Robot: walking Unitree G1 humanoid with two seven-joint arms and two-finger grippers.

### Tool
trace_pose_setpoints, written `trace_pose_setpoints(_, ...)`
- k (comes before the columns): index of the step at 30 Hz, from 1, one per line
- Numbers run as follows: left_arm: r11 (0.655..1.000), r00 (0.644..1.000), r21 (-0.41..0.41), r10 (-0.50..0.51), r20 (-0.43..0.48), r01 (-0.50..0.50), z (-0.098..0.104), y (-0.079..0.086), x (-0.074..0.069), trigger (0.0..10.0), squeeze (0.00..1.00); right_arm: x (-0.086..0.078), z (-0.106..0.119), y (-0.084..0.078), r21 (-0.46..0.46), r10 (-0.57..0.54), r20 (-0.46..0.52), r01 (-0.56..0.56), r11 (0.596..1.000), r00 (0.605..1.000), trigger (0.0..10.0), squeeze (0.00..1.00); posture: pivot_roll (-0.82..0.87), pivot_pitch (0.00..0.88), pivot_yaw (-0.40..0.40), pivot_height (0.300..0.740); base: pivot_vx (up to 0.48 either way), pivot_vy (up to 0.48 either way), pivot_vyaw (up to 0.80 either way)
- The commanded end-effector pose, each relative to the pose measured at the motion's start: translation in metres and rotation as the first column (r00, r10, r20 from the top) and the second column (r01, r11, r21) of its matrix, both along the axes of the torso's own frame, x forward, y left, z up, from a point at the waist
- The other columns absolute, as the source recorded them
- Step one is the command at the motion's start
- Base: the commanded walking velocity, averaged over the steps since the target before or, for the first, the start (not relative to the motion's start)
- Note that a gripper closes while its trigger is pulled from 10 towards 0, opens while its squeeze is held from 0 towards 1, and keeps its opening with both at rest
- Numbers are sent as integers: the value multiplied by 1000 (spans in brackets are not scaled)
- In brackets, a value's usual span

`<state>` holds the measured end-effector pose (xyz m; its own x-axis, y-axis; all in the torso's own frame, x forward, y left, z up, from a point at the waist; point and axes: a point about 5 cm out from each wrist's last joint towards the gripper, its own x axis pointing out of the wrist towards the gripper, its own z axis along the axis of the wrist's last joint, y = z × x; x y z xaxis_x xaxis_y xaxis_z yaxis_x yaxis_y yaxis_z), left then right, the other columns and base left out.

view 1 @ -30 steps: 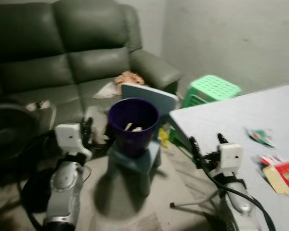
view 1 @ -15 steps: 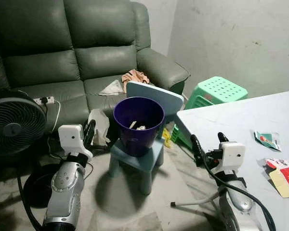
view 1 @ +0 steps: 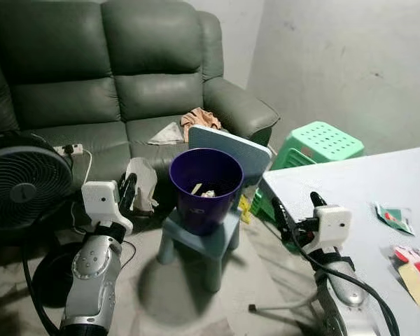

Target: Picking trash to rubbish bin

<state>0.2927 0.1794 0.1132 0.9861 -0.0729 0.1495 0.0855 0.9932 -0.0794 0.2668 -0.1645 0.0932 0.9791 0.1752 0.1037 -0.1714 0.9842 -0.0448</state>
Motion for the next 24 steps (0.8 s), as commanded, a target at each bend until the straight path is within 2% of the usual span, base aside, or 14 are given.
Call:
trace_pose_setpoints(1,1000,1000,6,-17,8,17,4,-3,2,10000,0,2,1,-4,-6,-8,3,8,1000,1000,10000,0,-15,0,-85,740,349,0,0)
trace_pose_setpoints(5,1000,1000,6,-20,9,20,4,-3,2,10000,0,2,2,-5,24,-14,6,14,1000,1000,10000,0,-16,0,-85,740,375,0,0)
trace_pose_setpoints(24,1000,1000,1,-13,6,13,5,-2,3,10000,0,2,1,-6,31,-5,0,5,1000,1000,10000,0,-10,0,-88,740,381,0,0)
